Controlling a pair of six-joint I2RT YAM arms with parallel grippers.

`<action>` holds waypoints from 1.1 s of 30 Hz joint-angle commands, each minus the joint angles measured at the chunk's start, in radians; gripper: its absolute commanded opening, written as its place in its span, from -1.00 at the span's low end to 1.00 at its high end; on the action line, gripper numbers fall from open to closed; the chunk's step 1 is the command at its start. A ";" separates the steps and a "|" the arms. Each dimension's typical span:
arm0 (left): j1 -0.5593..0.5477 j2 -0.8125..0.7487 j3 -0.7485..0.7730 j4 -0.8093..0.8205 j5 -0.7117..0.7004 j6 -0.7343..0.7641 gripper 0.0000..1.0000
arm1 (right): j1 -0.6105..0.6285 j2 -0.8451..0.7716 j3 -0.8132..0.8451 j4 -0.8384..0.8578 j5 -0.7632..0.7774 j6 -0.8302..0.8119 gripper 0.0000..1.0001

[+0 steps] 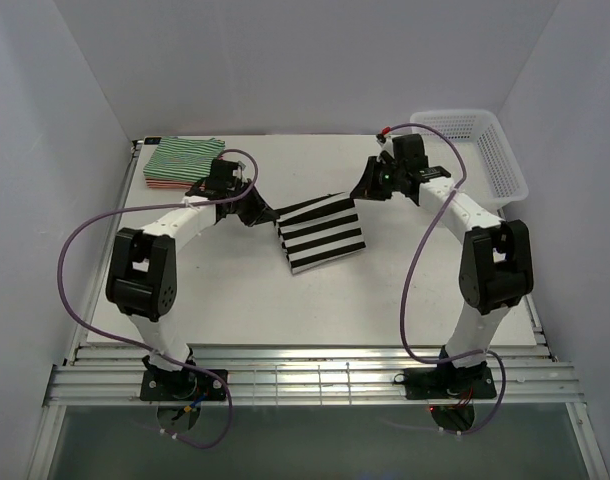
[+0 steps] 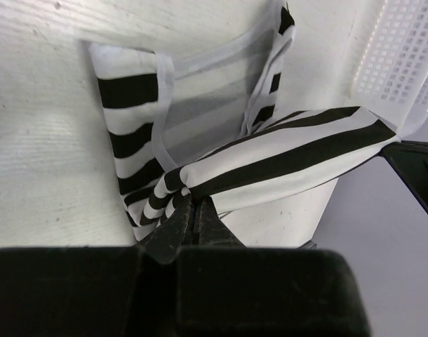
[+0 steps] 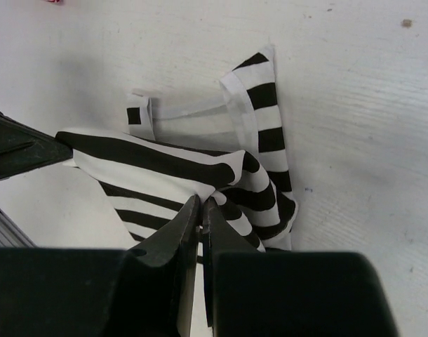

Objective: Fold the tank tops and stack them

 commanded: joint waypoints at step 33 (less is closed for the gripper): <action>-0.015 0.160 0.145 0.182 0.058 0.045 0.96 | 0.030 0.239 0.065 0.344 -0.304 0.087 0.80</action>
